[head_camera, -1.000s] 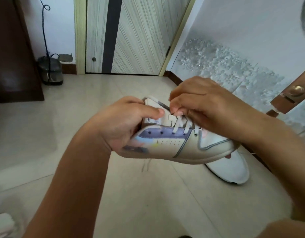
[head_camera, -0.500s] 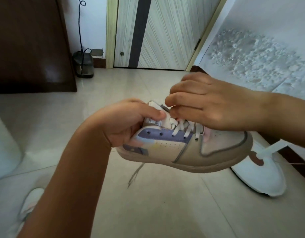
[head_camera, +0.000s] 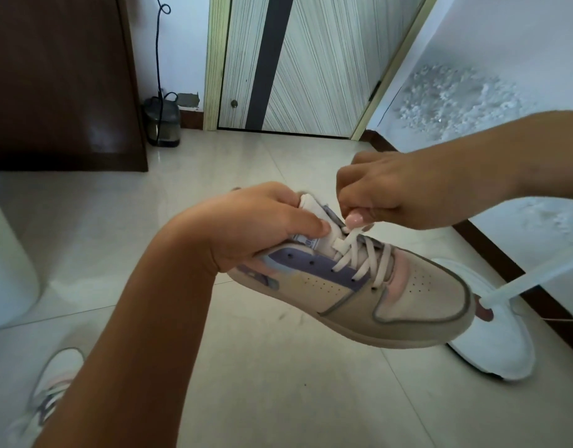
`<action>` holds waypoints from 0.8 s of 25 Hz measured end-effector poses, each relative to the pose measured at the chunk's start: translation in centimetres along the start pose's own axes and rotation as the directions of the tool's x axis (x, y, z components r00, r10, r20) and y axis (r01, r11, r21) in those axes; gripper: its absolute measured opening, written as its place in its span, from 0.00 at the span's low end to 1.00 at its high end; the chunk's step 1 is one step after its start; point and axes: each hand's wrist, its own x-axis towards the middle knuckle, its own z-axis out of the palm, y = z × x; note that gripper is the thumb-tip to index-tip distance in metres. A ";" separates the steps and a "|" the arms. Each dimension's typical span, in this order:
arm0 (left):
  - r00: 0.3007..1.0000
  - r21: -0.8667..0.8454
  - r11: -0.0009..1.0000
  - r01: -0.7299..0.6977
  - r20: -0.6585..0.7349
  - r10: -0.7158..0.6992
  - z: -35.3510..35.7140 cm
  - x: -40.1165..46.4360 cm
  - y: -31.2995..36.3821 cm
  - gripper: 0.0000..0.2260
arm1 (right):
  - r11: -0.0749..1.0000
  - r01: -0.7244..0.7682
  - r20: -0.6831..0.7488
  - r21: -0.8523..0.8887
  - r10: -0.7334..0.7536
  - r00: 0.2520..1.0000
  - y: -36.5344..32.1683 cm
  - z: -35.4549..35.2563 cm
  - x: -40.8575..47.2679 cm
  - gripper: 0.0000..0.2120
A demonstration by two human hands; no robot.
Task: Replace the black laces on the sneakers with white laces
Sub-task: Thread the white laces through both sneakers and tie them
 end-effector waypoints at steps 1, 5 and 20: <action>1.000 -0.037 0.999 -0.004 -0.018 0.004 0.0 0.0 -0.1 0.13 | 1.000 -0.003 -0.036 -0.022 0.003 0.999 -0.1 0.0 -0.3 0.25; 0.998 -0.148 0.989 -0.015 -0.066 0.005 -0.6 0.1 -0.8 0.15 | 0.951 -0.171 -0.191 0.258 0.224 0.956 0.0 0.7 -1.6 0.30; 0.977 -0.034 0.996 0.082 -0.195 -0.087 -0.2 -0.5 -0.2 0.05 | 0.788 0.101 -0.533 0.607 0.310 0.787 -0.6 5.8 2.4 0.03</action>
